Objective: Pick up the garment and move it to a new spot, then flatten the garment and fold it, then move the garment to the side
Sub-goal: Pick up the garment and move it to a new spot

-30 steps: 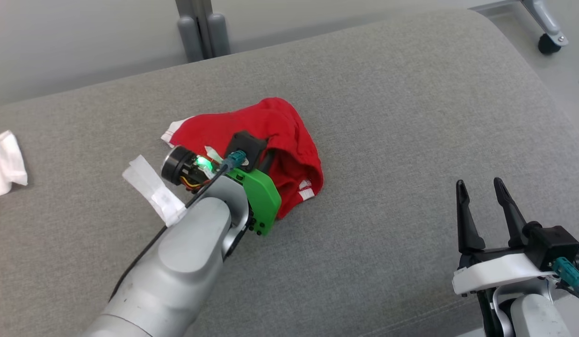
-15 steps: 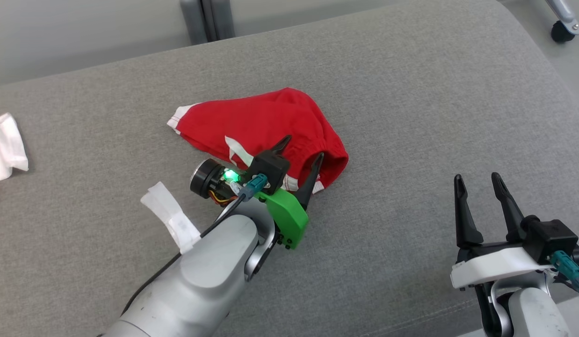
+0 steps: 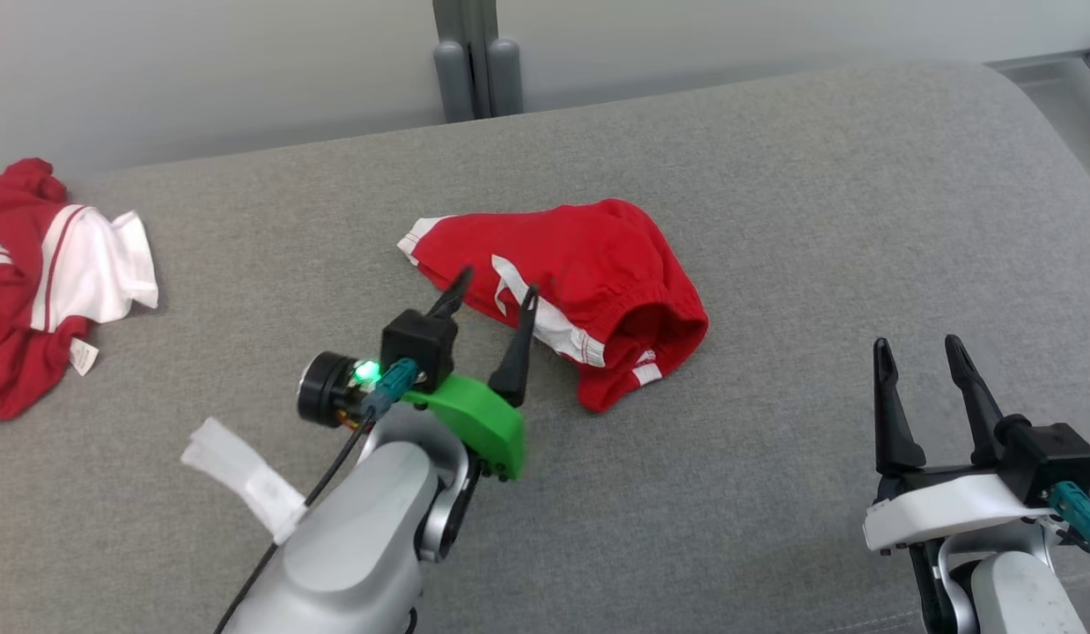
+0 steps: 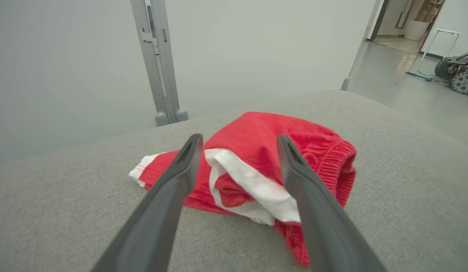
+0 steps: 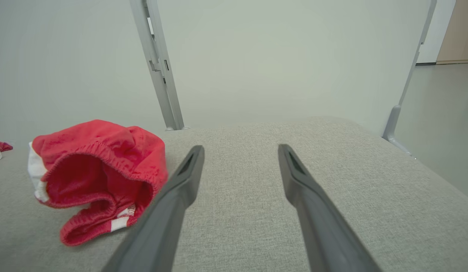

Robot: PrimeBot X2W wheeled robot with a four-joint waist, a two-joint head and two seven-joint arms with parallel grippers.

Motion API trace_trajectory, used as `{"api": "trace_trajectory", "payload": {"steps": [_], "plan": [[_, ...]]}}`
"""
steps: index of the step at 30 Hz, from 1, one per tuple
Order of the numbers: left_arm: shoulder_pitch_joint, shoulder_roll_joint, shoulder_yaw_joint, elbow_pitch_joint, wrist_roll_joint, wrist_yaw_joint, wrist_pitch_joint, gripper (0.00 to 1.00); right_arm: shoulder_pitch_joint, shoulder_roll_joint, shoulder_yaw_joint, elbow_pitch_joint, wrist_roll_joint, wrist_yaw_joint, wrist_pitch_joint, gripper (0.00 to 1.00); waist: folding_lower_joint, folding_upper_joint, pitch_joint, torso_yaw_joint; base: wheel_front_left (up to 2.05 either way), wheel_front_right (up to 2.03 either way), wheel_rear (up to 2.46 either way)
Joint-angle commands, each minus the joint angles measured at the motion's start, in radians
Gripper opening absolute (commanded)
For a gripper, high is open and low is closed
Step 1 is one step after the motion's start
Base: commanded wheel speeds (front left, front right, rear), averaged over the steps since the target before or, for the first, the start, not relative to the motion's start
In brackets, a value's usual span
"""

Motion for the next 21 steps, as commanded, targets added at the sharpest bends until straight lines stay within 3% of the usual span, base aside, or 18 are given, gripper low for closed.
{"api": "trace_trajectory", "payload": {"steps": [1, 9, 21], "plan": [[0.041, 0.015, 0.026, -0.016, 0.012, 0.01, 0.0, 1.0, 0.015, -0.003, -0.003, 0.0, -0.004, 0.0, -0.003, 1.0, 0.0, -0.0001, -0.039, 0.039, 0.0, 0.0, 0.0], [0.253, 0.056, 0.228, -0.153, 0.09, 0.041, 0.0, 1.0, 0.04, -0.003, 0.018, 0.002, 0.008, 0.0, -0.003, 1.0, 0.0, -0.0001, -0.075, 0.07, 0.0, 0.0, 0.0], [0.506, 0.023, 0.443, -0.27, 0.2, -0.003, 0.0, 1.0, 0.062, -0.003, 0.07, 0.03, 0.047, 0.0, -0.003, 1.0, 0.0, -0.0001, -0.107, 0.08, 0.0, 0.0, 0.0]]}}
